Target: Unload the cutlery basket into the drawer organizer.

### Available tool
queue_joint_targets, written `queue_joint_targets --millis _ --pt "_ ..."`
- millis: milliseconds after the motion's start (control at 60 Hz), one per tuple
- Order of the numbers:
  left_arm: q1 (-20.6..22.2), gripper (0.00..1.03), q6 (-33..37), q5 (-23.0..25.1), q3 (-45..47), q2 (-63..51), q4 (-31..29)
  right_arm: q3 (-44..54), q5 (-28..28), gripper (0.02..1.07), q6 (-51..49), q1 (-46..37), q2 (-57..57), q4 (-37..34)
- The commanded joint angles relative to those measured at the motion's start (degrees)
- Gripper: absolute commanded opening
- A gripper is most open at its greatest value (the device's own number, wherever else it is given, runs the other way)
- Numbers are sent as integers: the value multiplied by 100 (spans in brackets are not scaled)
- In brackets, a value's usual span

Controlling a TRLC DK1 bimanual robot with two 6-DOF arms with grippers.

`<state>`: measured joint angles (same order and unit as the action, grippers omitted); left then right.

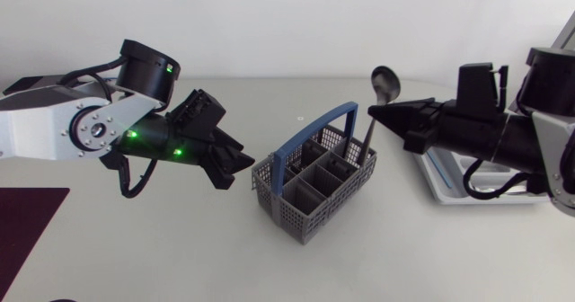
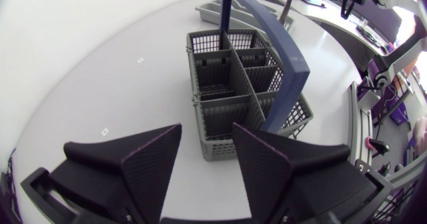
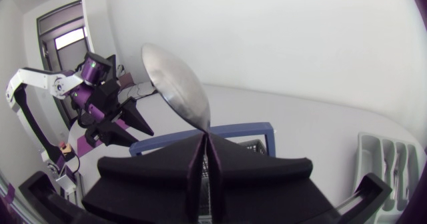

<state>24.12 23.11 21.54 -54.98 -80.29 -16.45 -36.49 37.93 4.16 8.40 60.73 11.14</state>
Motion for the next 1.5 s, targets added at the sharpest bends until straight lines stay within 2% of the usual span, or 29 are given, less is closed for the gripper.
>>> queue_joint_targets --millis 0,67,317,567,733,883,1233,1483 --pt "-21 55 62 -36 66 14 -8 -209 294 8 322 -313 -61 -173" --pt "-21 55 62 -36 66 22 -8 -288 522 8 427 -489 -88 -261" --pt "-65 55 79 -45 66 101 -95 -499 680 8 471 -1218 -202 -569" --pt "-92 55 97 -45 93 145 -139 -1062 1331 8 137 -2651 668 -929" --pt "-83 55 97 -71 75 181 -175 -1712 1410 8 -214 -3240 1530 -1219" --pt "-74 55 97 -89 84 216 -219 -2635 1383 8 -513 -3591 2435 -1826" --pt "-83 55 114 -115 119 268 -280 -4947 839 8 -1111 -3837 4316 -3328" --pt "-83 55 123 -124 128 268 -289 -5993 601 8 -1243 -3846 5256 -3891"
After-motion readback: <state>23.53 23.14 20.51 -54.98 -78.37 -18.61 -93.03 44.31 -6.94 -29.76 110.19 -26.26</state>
